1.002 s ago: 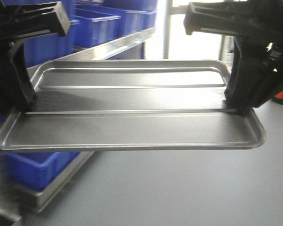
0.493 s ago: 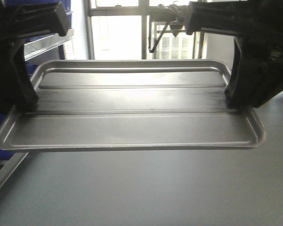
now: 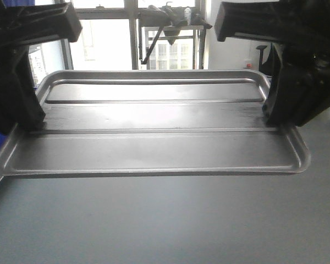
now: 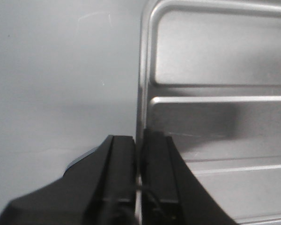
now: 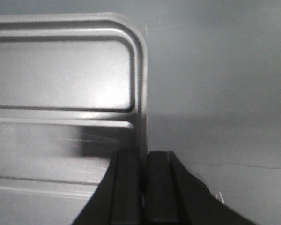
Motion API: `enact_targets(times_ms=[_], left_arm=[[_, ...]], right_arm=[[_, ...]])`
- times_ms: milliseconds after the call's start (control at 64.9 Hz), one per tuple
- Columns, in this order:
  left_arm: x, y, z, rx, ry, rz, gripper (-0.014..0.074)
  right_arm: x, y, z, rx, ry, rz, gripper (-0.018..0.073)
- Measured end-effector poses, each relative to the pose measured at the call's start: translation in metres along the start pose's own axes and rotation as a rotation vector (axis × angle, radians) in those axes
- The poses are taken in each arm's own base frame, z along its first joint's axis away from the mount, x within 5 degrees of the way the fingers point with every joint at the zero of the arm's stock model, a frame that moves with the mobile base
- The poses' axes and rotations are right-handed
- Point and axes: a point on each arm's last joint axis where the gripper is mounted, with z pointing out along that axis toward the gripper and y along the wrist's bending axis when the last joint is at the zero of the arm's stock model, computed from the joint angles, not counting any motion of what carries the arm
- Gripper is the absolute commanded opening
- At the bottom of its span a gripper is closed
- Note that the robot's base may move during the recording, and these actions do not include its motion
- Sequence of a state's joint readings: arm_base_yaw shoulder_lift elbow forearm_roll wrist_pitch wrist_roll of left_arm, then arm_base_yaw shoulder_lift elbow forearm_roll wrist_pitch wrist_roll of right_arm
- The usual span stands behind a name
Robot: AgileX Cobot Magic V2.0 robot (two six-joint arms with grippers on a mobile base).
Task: Grab silver tray and place in blue box
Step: 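Hold the tray level in both grippers while driving to the blue bin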
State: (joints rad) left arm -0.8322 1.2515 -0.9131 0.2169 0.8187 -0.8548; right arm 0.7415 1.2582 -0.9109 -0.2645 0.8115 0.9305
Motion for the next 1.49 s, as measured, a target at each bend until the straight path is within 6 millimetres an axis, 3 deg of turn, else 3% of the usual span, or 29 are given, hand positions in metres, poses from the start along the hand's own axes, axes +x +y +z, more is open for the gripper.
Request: enact_targets(times_ms=[1495], left_arm=[[0.0003, 0.0001, 0.0000, -0.001, 0.003, -0.003, -0.0006]], right_arm=[[0.0000, 0.0000, -0.0002, 0.000, -0.001, 0.000, 0.0057]])
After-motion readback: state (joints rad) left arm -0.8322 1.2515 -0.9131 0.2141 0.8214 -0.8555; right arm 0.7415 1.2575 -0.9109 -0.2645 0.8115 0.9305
